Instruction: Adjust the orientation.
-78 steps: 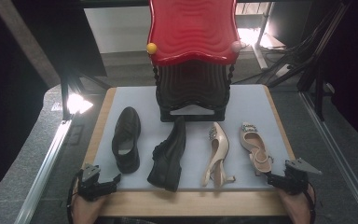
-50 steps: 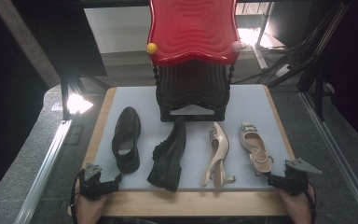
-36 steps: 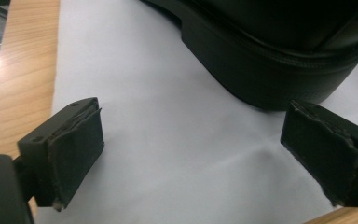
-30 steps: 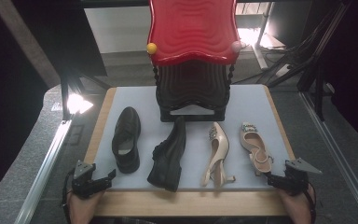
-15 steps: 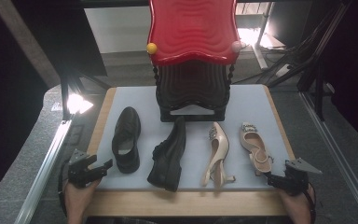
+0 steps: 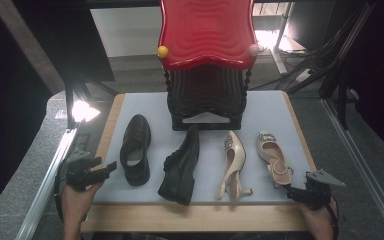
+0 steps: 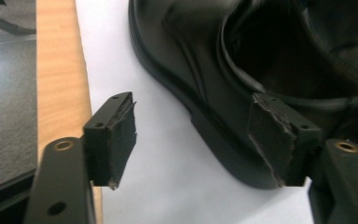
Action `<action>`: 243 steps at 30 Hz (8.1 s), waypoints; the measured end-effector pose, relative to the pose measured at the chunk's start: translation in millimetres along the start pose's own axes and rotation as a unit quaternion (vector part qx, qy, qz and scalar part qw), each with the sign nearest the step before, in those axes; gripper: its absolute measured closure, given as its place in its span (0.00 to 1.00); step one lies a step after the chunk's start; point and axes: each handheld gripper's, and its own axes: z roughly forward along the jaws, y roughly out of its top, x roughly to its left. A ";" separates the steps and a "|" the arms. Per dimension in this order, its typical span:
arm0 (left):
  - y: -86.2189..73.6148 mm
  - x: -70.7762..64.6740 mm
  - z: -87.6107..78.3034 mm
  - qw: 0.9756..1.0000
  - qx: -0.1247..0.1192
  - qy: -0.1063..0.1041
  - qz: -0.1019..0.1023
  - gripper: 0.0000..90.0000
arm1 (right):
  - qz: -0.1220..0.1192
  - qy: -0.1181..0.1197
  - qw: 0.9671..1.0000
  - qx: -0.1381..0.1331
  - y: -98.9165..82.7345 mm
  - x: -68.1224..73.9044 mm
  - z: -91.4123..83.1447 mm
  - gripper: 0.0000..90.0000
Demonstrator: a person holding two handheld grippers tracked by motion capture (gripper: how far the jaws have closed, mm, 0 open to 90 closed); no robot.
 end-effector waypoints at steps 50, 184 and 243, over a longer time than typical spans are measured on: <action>46.3 -12.9 49.0 0.997 0.046 0.060 -0.009 0.96 | -0.001 0.000 1.000 -0.001 -0.1 -0.2 0.2 0.07; 166.9 -156.6 137.0 0.978 -0.203 -0.009 -0.050 0.55 | -0.001 0.001 1.000 -0.001 -0.1 -0.3 0.1 0.07; 117.7 -157.1 149.2 0.976 -0.105 -0.138 0.130 1.00 | -0.001 0.000 1.000 -0.001 -0.1 -0.2 0.2 0.07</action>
